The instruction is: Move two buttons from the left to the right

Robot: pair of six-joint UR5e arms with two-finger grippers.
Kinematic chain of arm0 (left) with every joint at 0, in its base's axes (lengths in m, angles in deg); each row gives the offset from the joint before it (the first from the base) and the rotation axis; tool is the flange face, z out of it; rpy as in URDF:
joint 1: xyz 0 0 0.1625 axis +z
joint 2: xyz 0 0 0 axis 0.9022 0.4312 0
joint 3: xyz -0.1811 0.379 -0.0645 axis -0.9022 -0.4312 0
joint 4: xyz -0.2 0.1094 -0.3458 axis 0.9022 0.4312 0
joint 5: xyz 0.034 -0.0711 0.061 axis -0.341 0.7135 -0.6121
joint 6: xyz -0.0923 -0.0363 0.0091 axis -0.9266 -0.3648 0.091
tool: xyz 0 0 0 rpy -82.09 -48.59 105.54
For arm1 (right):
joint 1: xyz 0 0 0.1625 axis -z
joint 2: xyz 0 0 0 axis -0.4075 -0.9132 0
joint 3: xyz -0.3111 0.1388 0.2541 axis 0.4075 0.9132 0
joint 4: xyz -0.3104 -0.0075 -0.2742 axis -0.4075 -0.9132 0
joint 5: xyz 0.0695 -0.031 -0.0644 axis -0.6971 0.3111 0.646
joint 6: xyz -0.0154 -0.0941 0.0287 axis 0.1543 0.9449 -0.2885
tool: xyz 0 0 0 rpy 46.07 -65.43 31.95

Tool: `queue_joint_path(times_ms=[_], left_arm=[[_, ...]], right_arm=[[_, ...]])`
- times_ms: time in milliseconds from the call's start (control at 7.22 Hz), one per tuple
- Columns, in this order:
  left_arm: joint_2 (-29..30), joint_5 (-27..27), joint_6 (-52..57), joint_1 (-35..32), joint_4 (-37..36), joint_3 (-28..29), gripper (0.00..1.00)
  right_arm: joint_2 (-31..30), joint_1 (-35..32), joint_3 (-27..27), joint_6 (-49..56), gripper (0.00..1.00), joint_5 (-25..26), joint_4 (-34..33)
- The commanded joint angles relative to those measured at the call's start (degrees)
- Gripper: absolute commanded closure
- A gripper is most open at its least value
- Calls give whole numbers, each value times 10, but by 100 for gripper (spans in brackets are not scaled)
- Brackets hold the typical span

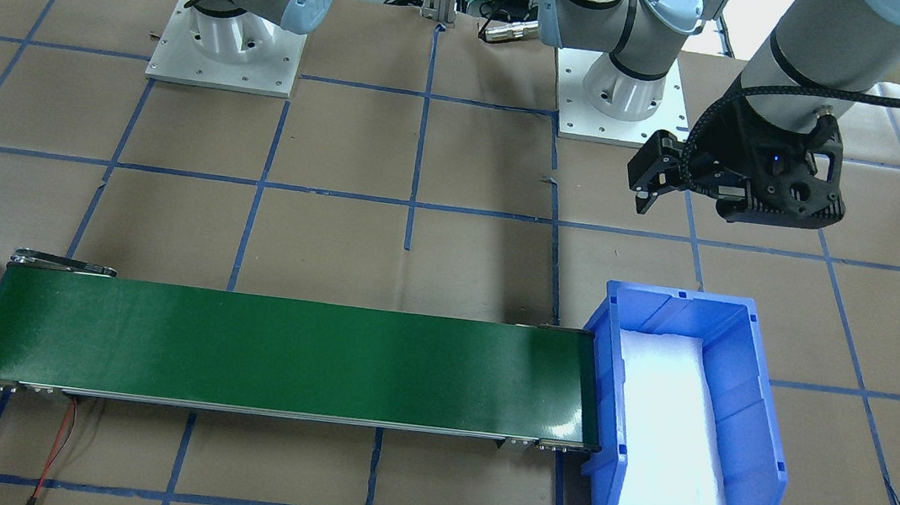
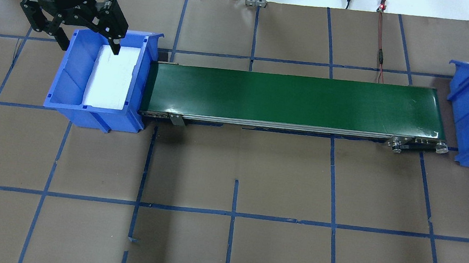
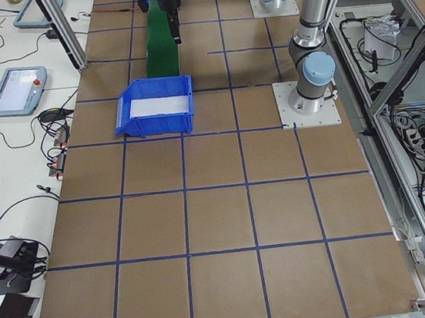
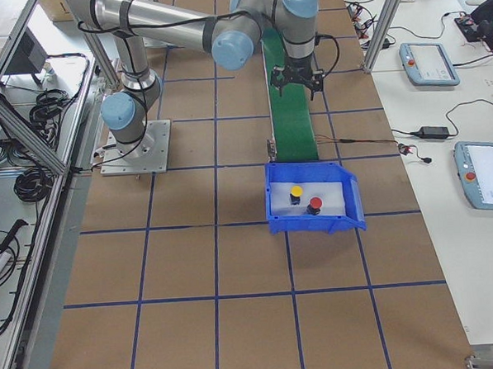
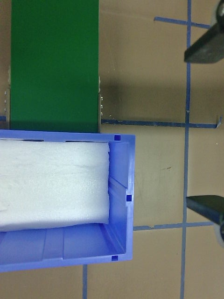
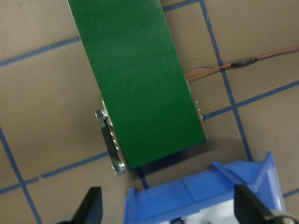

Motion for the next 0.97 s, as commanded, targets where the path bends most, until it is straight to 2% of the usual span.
queue_joint_path(times_ms=[0, 277, 415, 554, 830], left_arm=[[0, 0, 0, 0, 0, -1, 0], [0, 0, 0, 0, 0, -1, 0], [0, 0, 0, 0, 0, -1, 0], [0, 0, 0, 0, 0, -1, 0], [0, -1, 0, 0, 1, -1, 0]], right_arm=[[-12, -75, -12, -310, 0, 0, 25], [-14, -145, -26, -562, 2, 21, 25], [-14, -152, -24, -658, 1, 26, 18], [-14, -156, -23, -722, 0, 39, 17], [-10, -195, -21, -775, 0, 41, -7]])
